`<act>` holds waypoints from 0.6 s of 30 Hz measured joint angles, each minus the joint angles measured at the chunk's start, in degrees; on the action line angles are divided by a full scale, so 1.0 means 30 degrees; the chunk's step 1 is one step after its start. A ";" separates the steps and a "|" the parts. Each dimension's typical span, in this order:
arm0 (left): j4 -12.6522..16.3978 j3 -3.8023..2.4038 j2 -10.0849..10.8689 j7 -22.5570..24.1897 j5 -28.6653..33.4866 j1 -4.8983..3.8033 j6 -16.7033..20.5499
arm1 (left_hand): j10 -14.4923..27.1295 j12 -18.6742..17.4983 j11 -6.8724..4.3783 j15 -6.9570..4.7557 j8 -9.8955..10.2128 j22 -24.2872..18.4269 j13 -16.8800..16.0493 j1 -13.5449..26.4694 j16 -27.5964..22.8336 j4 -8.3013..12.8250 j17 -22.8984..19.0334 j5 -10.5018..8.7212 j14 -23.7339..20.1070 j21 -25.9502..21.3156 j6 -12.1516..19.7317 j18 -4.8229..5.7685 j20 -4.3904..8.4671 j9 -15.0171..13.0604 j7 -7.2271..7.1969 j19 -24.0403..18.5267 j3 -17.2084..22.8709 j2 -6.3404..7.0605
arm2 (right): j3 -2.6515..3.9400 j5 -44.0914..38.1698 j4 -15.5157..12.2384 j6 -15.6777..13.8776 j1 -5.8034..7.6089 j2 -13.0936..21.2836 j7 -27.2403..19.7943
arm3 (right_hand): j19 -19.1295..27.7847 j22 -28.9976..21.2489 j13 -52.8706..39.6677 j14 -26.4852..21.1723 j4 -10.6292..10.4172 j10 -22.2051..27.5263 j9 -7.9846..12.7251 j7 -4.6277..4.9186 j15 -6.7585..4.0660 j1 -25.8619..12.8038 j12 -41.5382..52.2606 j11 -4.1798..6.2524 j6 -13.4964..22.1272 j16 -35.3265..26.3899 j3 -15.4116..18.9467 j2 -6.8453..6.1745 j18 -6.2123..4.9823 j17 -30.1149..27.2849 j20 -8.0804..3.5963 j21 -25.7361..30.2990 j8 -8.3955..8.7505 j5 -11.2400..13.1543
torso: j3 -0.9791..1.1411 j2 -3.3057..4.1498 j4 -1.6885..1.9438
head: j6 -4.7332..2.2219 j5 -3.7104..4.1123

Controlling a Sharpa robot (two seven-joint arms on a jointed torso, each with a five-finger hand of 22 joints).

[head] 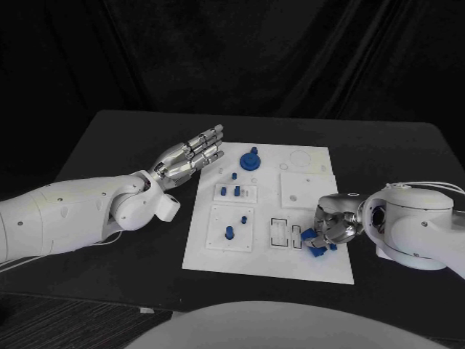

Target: Assemble the parts on the task board

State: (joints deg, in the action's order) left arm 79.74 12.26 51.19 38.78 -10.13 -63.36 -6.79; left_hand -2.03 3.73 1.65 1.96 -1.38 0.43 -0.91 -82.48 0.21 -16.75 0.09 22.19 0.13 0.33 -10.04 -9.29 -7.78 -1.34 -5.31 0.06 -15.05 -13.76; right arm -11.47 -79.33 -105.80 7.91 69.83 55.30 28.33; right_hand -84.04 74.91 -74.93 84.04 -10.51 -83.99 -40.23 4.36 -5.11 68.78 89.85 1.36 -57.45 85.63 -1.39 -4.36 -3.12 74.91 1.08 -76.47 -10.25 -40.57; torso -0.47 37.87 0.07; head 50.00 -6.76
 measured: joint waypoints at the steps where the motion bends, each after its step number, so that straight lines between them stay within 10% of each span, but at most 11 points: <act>1: 0.0000 0.0000 0.0000 0.0000 -0.0001 0.0001 -0.0007 | 0.0000 0.0000 0.0000 0.0000 0.0000 0.0006 -0.0016 0.0000 0.0000 0.0000 0.0001 0.0000 0.0000 0.0000 0.0000 -0.0001 0.0000 -0.0015 0.0000 0.0000 0.0000 0.0000 | 0.0001 0.0001 -0.0001 0.0018 0.0000 -0.0019 0.0000 | -0.0001 0.0000 0.0000 0.0020 -0.0025 -0.0017 -0.0015 0.0091 0.0020 -0.0002 0.0000 -0.0019 0.0093 0.0000 -0.0025 0.0002 0.0001 0.0000 0.0051 0.0000 -0.0001 -0.0012 | 0.0000 0.0000 0.0000 | 0.0000 0.0000; 18: 0.0008 0.0000 0.0001 0.0003 -0.0005 0.0009 -0.0143 | -0.0001 0.0217 0.0136 0.0204 -0.0076 0.0159 -0.0034 -0.0074 0.0000 0.0052 -0.0009 0.0073 -0.0069 0.0000 -0.0784 -0.0003 -0.0140 -0.0090 0.0785 0.0140 0.0052 -0.0228 | 0.0045 -0.0006 0.0169 0.0543 0.0026 -0.0465 0.0537 | 0.0000 -0.0001 0.0004 -0.0035 0.1841 0.0055 -0.1485 0.0763 0.0243 -0.1575 -0.0001 -0.0223 0.1521 0.0002 -0.1423 0.0295 0.0002 0.0000 0.0190 0.0161 -0.1549 0.6594 | 0.0000 -0.0005 0.0000 | 0.0000 0.0024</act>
State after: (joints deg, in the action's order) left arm 79.76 12.26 51.19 38.79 -10.15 -63.34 -7.22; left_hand -2.04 4.38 2.06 2.58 -1.61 0.91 -1.02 -82.70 0.21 -16.59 0.06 22.42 -0.08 0.33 -12.40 -9.30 -8.20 -1.61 -2.96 0.48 -14.90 -14.44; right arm -11.33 -79.35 -105.30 9.54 69.91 53.90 29.94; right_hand -84.04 74.91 -74.92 83.93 -4.99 -83.82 -44.68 6.64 -4.38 64.05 89.85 0.69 -52.88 85.63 -5.66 -3.47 -3.11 74.91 1.65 -75.99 -14.90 -20.78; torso -0.47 37.85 0.07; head 50.00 -6.69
